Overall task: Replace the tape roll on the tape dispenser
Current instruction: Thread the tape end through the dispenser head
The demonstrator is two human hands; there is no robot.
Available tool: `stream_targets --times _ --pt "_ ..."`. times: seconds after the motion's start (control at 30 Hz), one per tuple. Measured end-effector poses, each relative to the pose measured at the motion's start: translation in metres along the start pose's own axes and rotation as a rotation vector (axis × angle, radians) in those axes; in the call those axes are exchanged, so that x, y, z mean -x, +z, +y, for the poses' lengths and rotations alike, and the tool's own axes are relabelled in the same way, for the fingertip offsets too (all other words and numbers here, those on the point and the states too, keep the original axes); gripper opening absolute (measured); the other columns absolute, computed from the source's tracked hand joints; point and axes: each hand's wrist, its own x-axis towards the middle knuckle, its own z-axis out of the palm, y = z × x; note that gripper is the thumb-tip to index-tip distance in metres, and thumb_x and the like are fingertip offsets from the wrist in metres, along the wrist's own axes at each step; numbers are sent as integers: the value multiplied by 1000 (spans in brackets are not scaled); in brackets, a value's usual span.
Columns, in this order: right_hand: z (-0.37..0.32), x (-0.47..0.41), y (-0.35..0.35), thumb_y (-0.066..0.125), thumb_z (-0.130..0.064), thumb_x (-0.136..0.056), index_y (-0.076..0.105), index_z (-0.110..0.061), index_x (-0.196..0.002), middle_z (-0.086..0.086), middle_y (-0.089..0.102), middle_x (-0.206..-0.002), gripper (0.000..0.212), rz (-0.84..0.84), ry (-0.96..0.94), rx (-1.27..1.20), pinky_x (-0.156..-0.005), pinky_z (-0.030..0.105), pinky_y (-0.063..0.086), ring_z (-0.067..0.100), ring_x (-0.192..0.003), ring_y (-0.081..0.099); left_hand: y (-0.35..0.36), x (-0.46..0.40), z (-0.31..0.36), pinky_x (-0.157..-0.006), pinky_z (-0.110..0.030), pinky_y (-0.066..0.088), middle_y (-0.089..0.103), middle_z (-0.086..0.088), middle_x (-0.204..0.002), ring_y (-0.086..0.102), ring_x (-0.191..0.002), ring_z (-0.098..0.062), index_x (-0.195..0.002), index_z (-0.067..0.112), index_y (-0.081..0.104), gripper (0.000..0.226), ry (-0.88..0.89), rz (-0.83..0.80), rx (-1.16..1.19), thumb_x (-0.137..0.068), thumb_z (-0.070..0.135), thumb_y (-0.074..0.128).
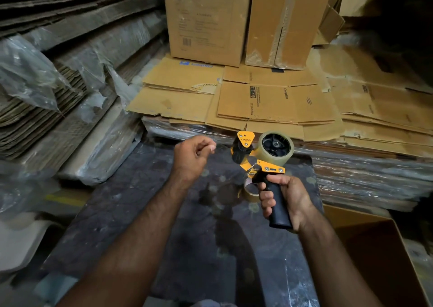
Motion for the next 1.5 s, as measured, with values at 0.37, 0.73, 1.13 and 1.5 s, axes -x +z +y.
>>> stream_targets --times 0.37,0.73,1.13,1.5 --pt "41 -6 68 49 -30 -84 57 -12 -75 -1 45 -56 21 -38 5 -3 -43 25 41 14 -38 41 -36 -34 0 -85 -28 53 62 -1 -102 61 -93 -12 -87 24 73 14 11 -87 -93 -87 11 73" --pt "91 6 113 47 -29 -86 57 -12 -73 -1 44 -54 23 57 -85 -102 -44 24 40 14 -38 41 -84 -5 -14 -106 -42 51 73 2 -118 68 -112 -12 -126 28 66 39 -137 -473 332 -88 34 65" --pt "136 22 146 51 -29 -83 59 -13 -69 -2 43 -56 22 178 -124 -74 -43 23 39 13 -40 40 -104 37 -31 -99 -34 47 70 13 -117 62 -112 -2 -118 34 66 57 -52 -493 255 -66 44 88" --pt "141 39 125 62 -32 -83 58 -11 -73 5 47 -56 24 484 -292 481 -47 29 35 19 -44 42 -93 34 12 -116 -50 30 63 11 -131 56 -128 -24 -112 44 65 61 -443 -618 467 -69 88 55"
